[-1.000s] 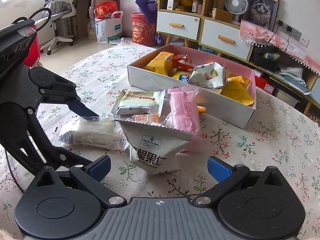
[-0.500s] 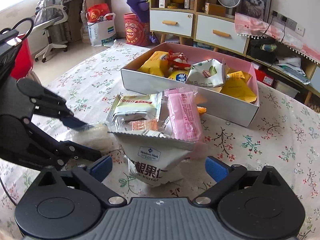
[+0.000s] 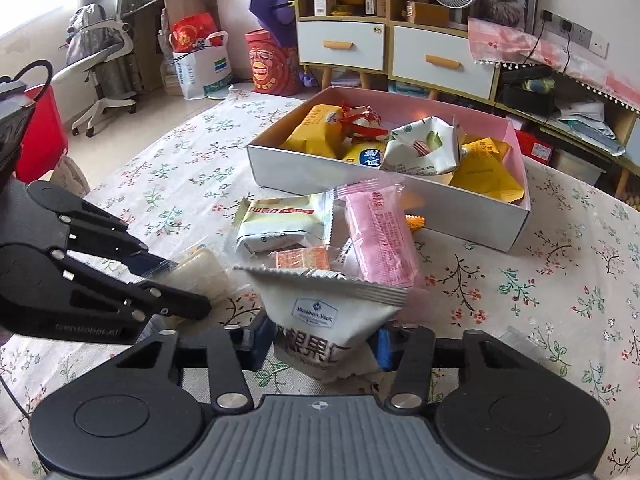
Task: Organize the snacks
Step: 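Grasp clear-wrapped bread pack with left tool while right tool grasps white pecan bag, then carry bread pack and pecan bag into the pink box and open both tools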
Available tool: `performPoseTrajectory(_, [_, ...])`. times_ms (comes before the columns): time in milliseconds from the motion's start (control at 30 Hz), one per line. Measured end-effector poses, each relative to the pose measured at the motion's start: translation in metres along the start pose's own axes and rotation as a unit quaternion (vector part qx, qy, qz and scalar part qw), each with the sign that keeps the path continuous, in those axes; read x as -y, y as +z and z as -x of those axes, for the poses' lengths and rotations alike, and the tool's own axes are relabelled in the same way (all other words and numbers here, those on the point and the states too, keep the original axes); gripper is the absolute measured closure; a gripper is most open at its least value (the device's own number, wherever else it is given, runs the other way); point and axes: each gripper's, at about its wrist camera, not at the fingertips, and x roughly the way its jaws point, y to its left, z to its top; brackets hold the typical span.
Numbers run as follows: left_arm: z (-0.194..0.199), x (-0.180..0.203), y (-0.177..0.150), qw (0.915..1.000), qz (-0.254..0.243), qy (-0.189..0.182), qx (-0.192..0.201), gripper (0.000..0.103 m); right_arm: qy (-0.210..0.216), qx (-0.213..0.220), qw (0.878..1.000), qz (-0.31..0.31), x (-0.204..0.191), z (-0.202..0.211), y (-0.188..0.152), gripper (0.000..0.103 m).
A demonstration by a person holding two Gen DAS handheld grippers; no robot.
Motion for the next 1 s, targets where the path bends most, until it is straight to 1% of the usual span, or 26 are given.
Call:
performPoseTrajectory(67, [0.000,-0.001,0.000,1.0000,0.005,0.000,-0.002,0.082,0.006,0.000,1.000,-0.005,0.001,0.003,0.000,0.071])
performPoseTrajectory(167, [0.001,-0.002,0.001,0.9999,0.014,0.000,-0.003,0.083,0.011,0.003,1.000,-0.008,0.002,0.007,0.000,0.072])
performPoseTrajectory(567, [0.007,-0.007,0.005,0.9985,0.054,-0.011,0.000,0.086,0.031,0.025,0.999,-0.021,0.008,0.027,0.003,0.073])
performPoseTrajectory(867, [0.019,-0.005,0.009,0.9980,0.058,-0.015,0.020,0.087,0.033,0.038,0.998,-0.044,0.018,0.034,0.010,0.073])
performPoseTrajectory(1000, [0.024,-0.004,0.016,0.9973,0.063,-0.019,0.031,0.088,0.031,0.051,0.997,-0.051,0.022,0.039,0.016,0.073])
